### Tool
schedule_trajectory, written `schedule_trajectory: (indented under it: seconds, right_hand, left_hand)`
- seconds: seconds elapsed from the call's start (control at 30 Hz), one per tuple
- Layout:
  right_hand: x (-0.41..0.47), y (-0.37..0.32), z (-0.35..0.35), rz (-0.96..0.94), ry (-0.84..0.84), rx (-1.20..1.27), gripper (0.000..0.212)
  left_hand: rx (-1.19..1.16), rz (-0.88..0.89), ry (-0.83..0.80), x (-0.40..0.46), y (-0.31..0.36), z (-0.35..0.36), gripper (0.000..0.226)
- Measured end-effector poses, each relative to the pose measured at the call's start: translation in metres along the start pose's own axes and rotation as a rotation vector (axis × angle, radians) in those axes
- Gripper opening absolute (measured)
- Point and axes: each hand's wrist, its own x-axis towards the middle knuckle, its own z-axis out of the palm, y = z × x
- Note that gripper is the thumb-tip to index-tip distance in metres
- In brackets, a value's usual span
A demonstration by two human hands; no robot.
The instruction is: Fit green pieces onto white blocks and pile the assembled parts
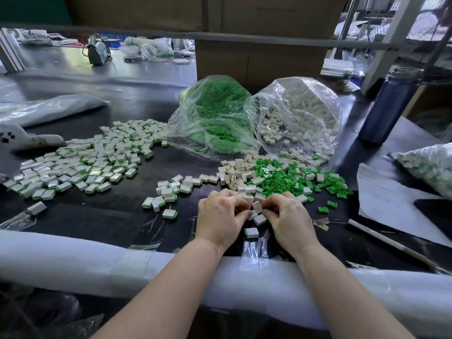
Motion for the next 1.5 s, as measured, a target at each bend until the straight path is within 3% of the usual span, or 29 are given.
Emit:
schedule_trajectory:
  seconds: [0.2, 0.43, 0.6, 0.87, 1.1, 1.37, 1.5]
  right_hand:
    - [0.000, -0.001, 0.000, 0.010, 0.002, -0.008, 0.018]
    - [0.001, -0.001, 0.001, 0.015, 0.026, -0.055, 0.005]
    - [0.003, 0.002, 0.004, 0.012, 0.043, -0.087, 0.013]
    - [-0.003, 0.000, -0.006, -0.033, 0.150, 0.272, 0.017]
    - [-0.009, -0.006, -0.006, -0.037, -0.053, 0.330, 0.023]
    - [-0.005, -0.002, -0.003, -0.023, 0.024, 0.300, 0.019]
    - [-0.004, -0.001, -0.006, -0.027, 0.031, 0.411, 0.014]
  left_hand:
    - [0.008, 0.021, -0.027, -0.001, 0.000, 0.001, 0.023]
    - [0.047, 0.034, -0.052, -0.001, -0.002, 0.003, 0.027]
    - [0.035, 0.035, -0.021, -0.001, -0.003, 0.004, 0.017]
    - [-0.292, -0.065, 0.093, -0.002, -0.001, -0.004, 0.004]
    - [-0.369, -0.033, -0.070, -0.004, 0.004, -0.008, 0.004]
    - [-0.564, -0.100, -0.144, 0.000, -0.003, -0.003, 0.013]
    - [-0.642, -0.113, -0.165, 0.000, -0.004, -0.002, 0.006]
